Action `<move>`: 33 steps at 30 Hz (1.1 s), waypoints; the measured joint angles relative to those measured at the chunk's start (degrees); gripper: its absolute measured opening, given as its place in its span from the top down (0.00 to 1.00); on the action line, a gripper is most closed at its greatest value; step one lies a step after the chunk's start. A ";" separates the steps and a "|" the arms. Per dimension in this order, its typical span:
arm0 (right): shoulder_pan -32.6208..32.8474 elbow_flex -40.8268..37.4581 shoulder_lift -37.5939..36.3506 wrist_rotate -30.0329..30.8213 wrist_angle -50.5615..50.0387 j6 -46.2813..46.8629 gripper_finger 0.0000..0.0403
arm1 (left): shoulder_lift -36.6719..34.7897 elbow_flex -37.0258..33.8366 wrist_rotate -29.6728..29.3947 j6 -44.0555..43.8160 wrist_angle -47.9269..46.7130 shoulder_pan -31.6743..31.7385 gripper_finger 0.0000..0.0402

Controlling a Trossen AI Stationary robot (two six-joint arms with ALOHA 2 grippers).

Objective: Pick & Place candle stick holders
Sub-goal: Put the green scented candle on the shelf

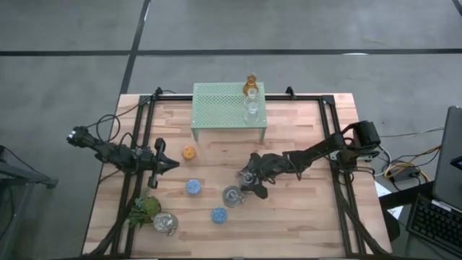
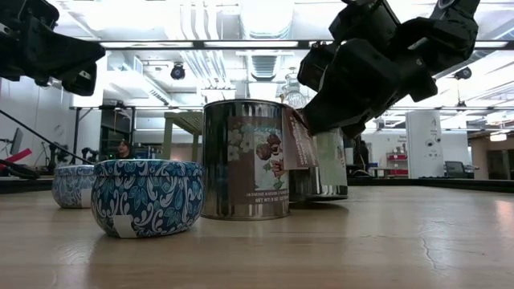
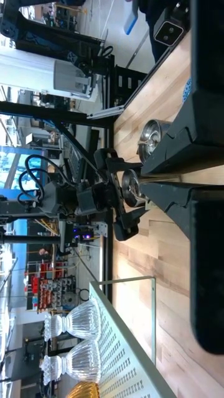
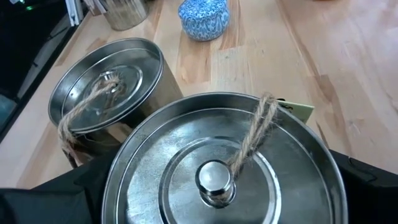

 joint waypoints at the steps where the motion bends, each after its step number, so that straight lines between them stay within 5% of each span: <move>1: 0.00 -0.01 -0.12 -0.02 -0.16 -0.03 0.13 | 0.00 0.00 0.00 0.01 0.00 0.01 0.93; 19: 0.10 7.79 -2.82 2.39 -11.23 -4.92 0.14 | 0.01 -0.02 0.00 0.00 0.07 0.00 0.93; 33: -0.01 21.82 -3.27 4.09 -25.15 -11.62 0.14 | 0.02 -0.02 0.00 0.01 0.09 0.02 0.93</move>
